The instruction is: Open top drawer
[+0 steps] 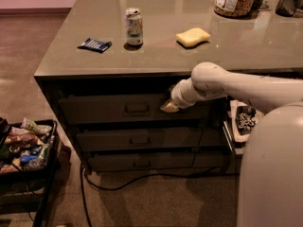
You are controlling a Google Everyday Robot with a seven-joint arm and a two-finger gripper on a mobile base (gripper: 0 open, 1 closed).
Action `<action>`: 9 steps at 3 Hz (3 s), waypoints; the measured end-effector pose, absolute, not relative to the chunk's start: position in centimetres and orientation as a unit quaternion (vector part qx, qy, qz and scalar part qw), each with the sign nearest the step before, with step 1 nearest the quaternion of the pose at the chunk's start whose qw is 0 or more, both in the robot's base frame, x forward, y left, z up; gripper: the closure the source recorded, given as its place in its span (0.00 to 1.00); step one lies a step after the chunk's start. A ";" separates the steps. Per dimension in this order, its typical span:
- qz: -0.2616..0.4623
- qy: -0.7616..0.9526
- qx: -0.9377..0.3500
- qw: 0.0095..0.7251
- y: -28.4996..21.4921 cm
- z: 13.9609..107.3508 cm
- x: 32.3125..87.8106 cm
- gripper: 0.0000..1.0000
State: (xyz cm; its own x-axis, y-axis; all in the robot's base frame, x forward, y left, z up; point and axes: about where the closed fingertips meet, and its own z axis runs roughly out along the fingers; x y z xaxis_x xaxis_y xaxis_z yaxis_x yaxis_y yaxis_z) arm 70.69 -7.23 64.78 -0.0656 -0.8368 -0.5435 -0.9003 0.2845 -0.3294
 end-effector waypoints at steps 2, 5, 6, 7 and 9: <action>0.053 0.729 -0.594 0.335 -7.3 65.0 70.9 0.56; 0.056 0.735 -0.583 0.342 -7.7 65.3 71.6 0.56; 0.056 0.735 -0.583 0.342 -7.8 65.4 71.9 0.55; 0.057 0.736 -0.582 0.342 -7.8 65.3 71.7 0.56; 0.059 0.736 -0.579 0.344 -8.0 65.4 71.8 0.57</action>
Offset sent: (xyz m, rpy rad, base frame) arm -0.0638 -0.0004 -0.0187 0.0499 0.0865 -0.0190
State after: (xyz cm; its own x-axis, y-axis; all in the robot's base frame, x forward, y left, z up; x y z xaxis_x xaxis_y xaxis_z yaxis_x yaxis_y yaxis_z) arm 71.77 -7.98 65.43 -0.0916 -0.8126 -0.5756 -0.8937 0.3220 -0.3124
